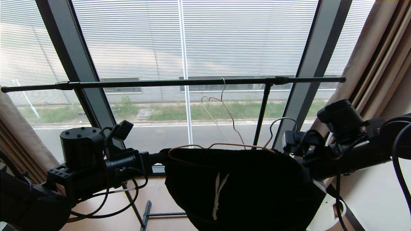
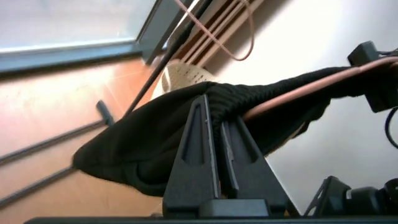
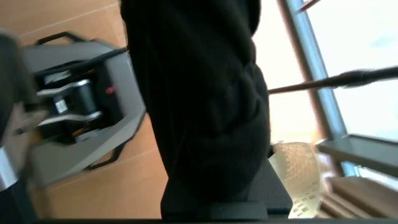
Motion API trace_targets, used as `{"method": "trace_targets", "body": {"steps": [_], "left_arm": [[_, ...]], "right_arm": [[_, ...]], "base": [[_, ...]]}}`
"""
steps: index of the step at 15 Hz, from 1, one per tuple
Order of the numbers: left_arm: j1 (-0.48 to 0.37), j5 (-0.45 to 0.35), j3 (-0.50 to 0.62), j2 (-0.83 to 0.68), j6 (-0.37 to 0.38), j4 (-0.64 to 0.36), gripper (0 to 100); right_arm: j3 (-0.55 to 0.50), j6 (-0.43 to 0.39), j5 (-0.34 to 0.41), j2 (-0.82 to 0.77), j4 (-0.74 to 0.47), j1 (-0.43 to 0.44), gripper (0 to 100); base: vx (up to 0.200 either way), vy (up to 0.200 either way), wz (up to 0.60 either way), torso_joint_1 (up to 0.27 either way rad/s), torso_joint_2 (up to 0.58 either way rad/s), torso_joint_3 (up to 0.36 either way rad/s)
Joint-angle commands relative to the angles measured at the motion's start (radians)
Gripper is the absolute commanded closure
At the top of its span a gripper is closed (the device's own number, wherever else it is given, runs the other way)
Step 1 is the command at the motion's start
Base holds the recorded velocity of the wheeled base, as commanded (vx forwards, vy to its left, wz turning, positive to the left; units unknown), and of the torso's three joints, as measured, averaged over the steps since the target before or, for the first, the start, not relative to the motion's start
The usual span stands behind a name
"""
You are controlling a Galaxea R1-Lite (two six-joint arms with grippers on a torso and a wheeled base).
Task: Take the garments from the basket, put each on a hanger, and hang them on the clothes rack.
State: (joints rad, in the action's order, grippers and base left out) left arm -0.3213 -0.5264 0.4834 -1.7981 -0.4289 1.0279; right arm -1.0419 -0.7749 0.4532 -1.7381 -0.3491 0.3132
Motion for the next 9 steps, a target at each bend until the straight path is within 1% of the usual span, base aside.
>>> {"method": "trace_targets", "body": {"steps": [1,2,3,4,5,7,8,9], "left_arm": [[-0.004,-0.003,0.069,0.071,0.006,-0.091,100],[-0.012,-0.003,0.089,0.083,0.022,-0.146,100],[-0.025,0.029,0.103,0.089,0.085,-0.23,100],[-0.032,0.054,0.11,0.089,0.104,-0.249,100],[-0.065,0.132,0.13,0.086,0.125,-0.285,100],[-0.105,0.138,0.153,0.086,0.144,-0.301,100],[-0.105,0.138,0.153,0.086,0.144,-0.301,100],[-0.114,0.163,0.181,0.083,0.176,-0.335,100]], "right_arm": [[0.036,0.0,0.004,-0.009,0.045,0.007,100],[0.042,0.0,0.004,-0.009,0.055,0.007,100],[0.04,0.002,0.005,-0.011,0.056,0.007,100],[0.04,0.002,0.005,-0.011,0.056,0.007,100],[0.036,0.003,0.005,-0.012,0.058,0.007,100],[0.025,0.006,0.004,-0.02,0.058,0.009,100],[0.025,0.006,0.004,-0.02,0.058,0.009,100],[0.022,0.008,0.004,-0.024,0.058,0.009,100]], "base": [[0.0,0.0,0.0,0.0,0.0,0.0],[0.0,0.0,0.0,0.0,0.0,0.0],[0.0,0.0,0.0,0.0,0.0,0.0],[0.0,0.0,0.0,0.0,0.0,0.0],[0.0,0.0,0.0,0.0,0.0,0.0],[0.0,0.0,0.0,0.0,0.0,0.0],[0.0,0.0,0.0,0.0,0.0,0.0],[0.0,0.0,0.0,0.0,0.0,0.0]]}}
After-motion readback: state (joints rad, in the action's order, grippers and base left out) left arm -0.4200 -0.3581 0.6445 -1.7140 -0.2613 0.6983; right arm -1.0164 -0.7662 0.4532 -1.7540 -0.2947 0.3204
